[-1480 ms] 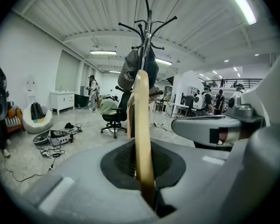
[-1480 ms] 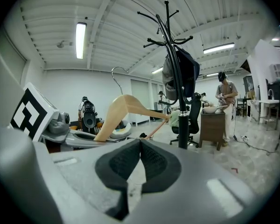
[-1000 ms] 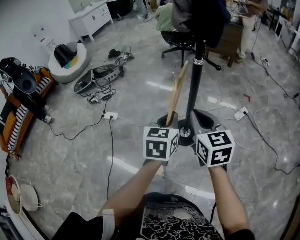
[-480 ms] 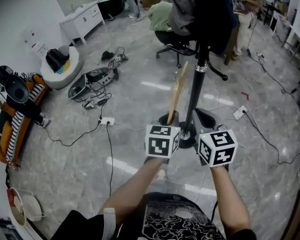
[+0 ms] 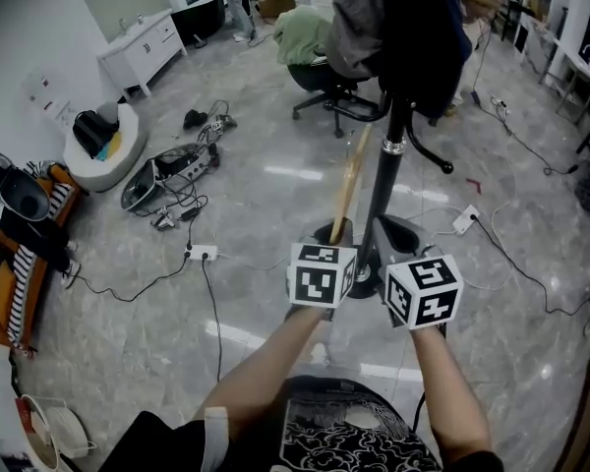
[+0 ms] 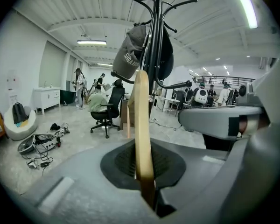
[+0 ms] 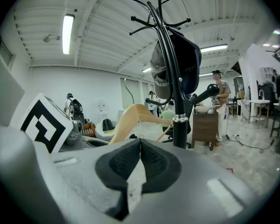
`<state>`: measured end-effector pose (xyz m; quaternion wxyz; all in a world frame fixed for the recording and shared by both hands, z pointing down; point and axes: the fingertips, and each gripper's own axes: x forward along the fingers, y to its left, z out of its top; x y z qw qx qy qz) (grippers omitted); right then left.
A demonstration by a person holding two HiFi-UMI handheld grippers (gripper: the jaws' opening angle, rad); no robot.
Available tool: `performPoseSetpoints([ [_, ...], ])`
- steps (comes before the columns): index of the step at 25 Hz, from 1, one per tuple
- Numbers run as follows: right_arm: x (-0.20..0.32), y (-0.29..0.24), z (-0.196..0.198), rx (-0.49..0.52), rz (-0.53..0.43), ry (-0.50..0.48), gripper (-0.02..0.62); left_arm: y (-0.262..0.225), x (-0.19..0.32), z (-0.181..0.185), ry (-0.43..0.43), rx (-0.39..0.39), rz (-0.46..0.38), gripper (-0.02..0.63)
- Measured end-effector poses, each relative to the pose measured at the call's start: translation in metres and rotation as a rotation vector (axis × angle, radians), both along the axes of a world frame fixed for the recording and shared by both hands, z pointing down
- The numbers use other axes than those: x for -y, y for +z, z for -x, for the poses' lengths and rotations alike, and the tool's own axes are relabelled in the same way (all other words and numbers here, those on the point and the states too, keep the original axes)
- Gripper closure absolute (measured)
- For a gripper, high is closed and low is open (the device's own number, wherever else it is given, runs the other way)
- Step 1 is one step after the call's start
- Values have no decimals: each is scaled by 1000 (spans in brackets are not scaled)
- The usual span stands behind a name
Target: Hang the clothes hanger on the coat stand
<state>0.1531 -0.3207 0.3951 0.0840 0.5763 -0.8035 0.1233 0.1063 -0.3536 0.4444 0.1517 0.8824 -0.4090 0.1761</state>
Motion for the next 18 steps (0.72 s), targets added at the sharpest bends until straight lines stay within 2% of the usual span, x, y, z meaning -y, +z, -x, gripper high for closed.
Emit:
performPoseSetpoints([
  [18, 51, 6, 1, -23, -1, 54, 594, 12, 58, -14, 77, -3, 13, 601],
])
